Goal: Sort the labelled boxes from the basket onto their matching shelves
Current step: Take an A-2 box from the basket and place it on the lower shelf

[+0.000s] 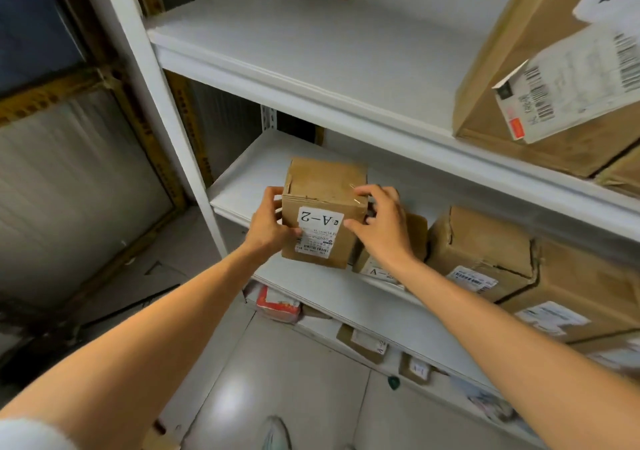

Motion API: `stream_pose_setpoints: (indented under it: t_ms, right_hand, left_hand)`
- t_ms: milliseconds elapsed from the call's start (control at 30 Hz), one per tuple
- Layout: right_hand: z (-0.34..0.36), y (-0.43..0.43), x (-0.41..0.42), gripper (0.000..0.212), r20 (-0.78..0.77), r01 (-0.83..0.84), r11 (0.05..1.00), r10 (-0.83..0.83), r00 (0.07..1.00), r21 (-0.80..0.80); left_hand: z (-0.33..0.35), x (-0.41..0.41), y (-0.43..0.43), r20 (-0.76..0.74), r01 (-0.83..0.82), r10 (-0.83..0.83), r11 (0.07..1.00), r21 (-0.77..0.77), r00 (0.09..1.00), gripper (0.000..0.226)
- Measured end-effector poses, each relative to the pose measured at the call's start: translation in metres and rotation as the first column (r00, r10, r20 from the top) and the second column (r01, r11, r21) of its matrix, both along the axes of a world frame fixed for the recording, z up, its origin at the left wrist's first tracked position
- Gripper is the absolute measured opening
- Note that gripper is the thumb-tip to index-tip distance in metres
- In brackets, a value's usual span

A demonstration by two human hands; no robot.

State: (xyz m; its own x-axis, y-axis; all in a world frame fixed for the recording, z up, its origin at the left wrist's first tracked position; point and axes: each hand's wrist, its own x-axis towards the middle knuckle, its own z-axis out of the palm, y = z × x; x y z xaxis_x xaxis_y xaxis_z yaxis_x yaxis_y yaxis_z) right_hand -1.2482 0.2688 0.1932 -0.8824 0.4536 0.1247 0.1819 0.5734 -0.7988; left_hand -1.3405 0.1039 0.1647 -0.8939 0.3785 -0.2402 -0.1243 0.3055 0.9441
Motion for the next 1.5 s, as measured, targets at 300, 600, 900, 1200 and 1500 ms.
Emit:
stream_pose_setpoints:
  t_ms: [300, 600, 900, 1200, 1500]
  right_hand:
    - [-0.017, 0.018, -0.001, 0.050, 0.121, 0.085, 0.996, -0.084, 0.989, 0.000]
    - [-0.008, 0.025, 0.003, 0.061, 0.153, 0.015, 0.999, -0.010, 0.988, -0.029]
    - [-0.003, 0.029, 0.016, 0.063, 0.198, -0.239, 0.933, 0.188, 0.962, 0.271]
    - [0.031, -0.002, 0.024, 0.049, 0.269, -0.556, 0.599, 0.503, 0.821, 0.576]
    - [0.050, -0.100, 0.095, 0.047, 0.373, -0.829, 0.118, 0.852, 0.367, 0.547]
  left_hand:
    - [-0.025, -0.019, 0.033, -0.052, 0.090, -0.095, 0.992, -0.084, 0.994, 0.070]
    - [-0.032, -0.015, 0.038, -0.156, 0.045, -0.073, 0.984, -0.175, 0.985, 0.073]
    - [-0.010, 0.013, 0.029, -0.147, -0.038, -0.018, 0.929, -0.368, 0.989, 0.103]
    - [0.051, 0.099, -0.039, -0.395, -0.228, -0.035, 0.768, -0.598, 0.918, 0.068]
    - [0.073, 0.265, -0.124, -0.441, -0.491, 0.227, 0.517, -0.701, 0.868, 0.055]
